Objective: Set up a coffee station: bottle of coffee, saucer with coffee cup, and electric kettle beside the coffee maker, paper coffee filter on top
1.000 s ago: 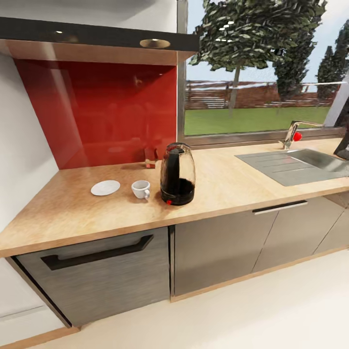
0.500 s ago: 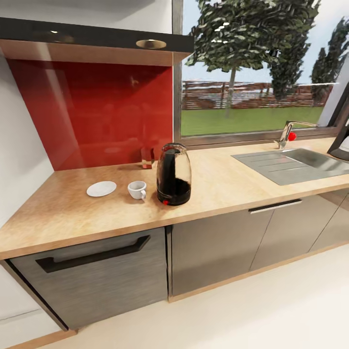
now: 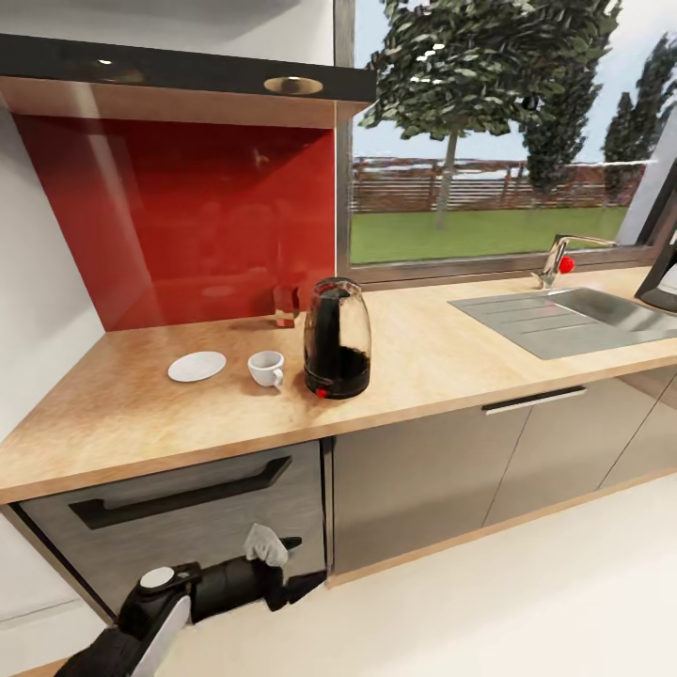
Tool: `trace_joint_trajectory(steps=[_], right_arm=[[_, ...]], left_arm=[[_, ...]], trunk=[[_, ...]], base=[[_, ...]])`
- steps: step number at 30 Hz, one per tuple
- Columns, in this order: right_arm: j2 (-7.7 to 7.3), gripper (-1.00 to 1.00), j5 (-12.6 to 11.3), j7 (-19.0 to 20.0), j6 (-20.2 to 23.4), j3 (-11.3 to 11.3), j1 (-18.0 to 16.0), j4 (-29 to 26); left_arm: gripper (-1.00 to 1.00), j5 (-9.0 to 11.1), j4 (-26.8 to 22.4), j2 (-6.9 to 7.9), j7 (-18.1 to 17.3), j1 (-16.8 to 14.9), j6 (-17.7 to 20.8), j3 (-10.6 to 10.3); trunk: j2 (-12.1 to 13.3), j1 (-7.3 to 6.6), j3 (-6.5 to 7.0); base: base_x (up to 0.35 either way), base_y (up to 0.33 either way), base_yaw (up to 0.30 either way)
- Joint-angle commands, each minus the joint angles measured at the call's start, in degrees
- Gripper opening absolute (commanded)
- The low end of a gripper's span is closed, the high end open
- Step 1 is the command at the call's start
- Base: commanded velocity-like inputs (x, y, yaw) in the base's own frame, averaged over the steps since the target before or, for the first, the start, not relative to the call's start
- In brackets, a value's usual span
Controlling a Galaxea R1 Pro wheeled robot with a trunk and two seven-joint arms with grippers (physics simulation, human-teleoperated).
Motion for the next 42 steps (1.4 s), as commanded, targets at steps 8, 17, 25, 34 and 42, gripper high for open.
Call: trace_joint_trajectory(steps=[8, 17, 25, 34, 42], right_arm=[[0.0, 1.0, 0.02, 0.01, -0.43, 0.28, -0.09, 0.19], [0.0, 1.0, 0.02, -0.23, -0.43, 0.3, -0.09, 0.19], [0.0, 1.0, 0.01, -2.73, -0.37, 0.36, -0.09, 0.26], [0.0, 1.0, 0.0, -3.44, -0.35, 0.37, -0.09, 0.28], [0.0, 1.0, 0.0, -3.49, -0.34, 0.37, -0.09, 0.28]], left_arm=[[1.0, -0.02, -8.59, -5.43, 3.68, -3.24, 7.2, 0.03], [1.0, -0.13, -10.02, -7.07, 7.71, -15.21, 8.11, 1.14], [1.0, -0.14, -10.21, -7.12, 8.49, -21.04, 10.8, 1.97], [1.0, -0.14, -10.41, -7.13, 12.39, -25.58, 12.39, 3.44], [1.0, -0.13, -10.38, -7.74, 15.9, -28.07, 12.62, 3.56]], trunk=[[-0.02, 0.0, -0.06], [-0.02, 0.0, -0.06], [-0.02, 0.0, -0.06], [-0.02, 0.0, -0.06], [-0.02, 0.0, -0.06]], base=[[0.0, 0.0, 0.0], [0.0, 0.0, 0.0], [0.0, 0.0, 0.0], [0.0, 0.0, 0.0], [0.0, 0.0, 0.0]])
